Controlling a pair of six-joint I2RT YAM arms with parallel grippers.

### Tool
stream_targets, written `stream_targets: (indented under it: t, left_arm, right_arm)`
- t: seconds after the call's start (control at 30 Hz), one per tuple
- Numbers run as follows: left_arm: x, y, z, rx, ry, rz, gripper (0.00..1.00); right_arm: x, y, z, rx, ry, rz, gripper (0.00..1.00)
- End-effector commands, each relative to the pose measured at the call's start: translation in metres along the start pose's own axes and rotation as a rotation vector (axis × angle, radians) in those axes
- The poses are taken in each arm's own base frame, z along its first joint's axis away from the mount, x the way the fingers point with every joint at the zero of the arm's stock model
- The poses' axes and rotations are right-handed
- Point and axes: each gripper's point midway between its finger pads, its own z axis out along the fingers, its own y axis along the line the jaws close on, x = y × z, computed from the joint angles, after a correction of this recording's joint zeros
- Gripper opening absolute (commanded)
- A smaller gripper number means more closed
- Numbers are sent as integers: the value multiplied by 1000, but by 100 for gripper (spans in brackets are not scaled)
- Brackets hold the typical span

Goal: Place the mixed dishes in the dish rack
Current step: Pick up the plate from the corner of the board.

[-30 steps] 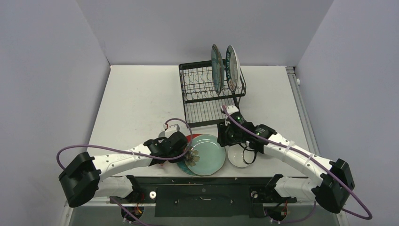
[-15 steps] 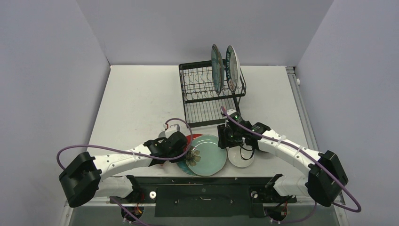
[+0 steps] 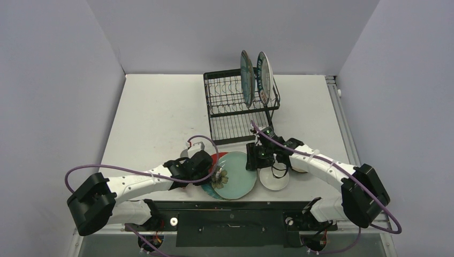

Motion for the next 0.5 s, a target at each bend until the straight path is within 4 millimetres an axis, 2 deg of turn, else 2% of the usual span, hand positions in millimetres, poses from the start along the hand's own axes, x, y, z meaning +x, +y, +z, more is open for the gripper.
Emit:
stream_targets:
  t: [0.0,0.47]
  left_arm:
    - [20,30,6,-91,69,40,0]
    - [21,30,6,-82,70,42,0]
  right_arm:
    - [-3,14,6,-82,2,16,43]
    - [0,44,8,-249,21,71,33]
